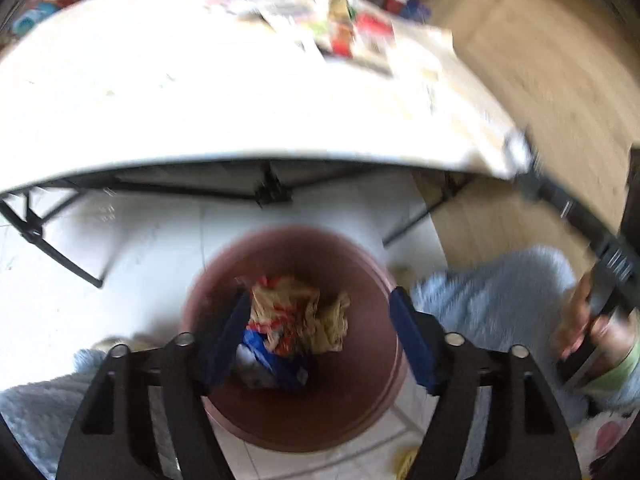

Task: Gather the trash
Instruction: 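Lower the tissue pack into the bin and open the right gripper, then grasp the round white plastic lid on the table with the right gripper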

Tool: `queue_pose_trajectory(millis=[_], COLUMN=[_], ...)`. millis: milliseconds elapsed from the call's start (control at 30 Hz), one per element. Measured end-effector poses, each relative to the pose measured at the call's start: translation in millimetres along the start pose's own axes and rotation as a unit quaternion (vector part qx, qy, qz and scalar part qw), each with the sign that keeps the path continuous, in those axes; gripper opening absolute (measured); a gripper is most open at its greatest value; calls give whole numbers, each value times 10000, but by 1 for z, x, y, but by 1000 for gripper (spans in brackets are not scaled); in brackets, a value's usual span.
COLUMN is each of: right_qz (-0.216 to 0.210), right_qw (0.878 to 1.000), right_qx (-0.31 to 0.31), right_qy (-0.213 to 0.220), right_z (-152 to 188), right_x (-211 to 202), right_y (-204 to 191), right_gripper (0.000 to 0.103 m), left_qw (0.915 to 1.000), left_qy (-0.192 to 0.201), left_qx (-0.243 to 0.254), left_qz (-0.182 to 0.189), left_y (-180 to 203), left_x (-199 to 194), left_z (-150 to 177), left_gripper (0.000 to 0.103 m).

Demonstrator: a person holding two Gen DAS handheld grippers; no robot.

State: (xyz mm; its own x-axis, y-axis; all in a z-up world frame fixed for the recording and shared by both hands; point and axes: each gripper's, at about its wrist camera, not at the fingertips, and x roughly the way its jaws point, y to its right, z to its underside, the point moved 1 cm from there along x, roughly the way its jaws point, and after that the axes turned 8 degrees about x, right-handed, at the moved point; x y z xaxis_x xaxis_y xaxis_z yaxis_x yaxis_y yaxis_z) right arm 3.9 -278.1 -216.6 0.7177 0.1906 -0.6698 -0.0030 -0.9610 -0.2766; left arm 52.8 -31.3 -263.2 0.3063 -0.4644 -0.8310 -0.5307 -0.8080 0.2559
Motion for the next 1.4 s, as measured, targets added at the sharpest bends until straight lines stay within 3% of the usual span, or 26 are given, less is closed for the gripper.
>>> queue_pose_trajectory(millis=[167,367,533,633,1033,1100,1167,1400], right_qz=[-48,-84,-134,-166,-50,-39,-20,102], right_qw=[9995,9967,9905,9851,9685,9682,9693,9743], right_qx=[-245,-577,-967,-1189,-1522,-1537,-1593,-1422], right_qy=[-208,-572,-966,-1232,-1969,-1974,-1873,-1743], right_z=[9,24,41,52,79,80,80,71], right_x=[11,30,50,63,96,96,91,87], right_y=[-13,-32,-51,-62,-76,-76,-78,-69], right_gripper=[63,63,63,63,66,82,92,97], left_qw=[9963,9829,9720,9690,9639,9649,9650,9649], left_qy=[702,1414,1661,1791,1791,1728,1689,1677], left_qx=[-30,123,317,216,-69,-87,-93,-111], left_qz=[-490,-1176,-1634,-1687,-1969,-1974,-2004,-2017], left_y=[-18,-31,-34,-39,-52,-53,-53,-55], left_x=[-44,-88,-102,-108,-107,-104,-102,-104], left_z=[-9,-4,7,13,22,22,22,24], left_gripper=[84,93,95,96,96,96,96,96])
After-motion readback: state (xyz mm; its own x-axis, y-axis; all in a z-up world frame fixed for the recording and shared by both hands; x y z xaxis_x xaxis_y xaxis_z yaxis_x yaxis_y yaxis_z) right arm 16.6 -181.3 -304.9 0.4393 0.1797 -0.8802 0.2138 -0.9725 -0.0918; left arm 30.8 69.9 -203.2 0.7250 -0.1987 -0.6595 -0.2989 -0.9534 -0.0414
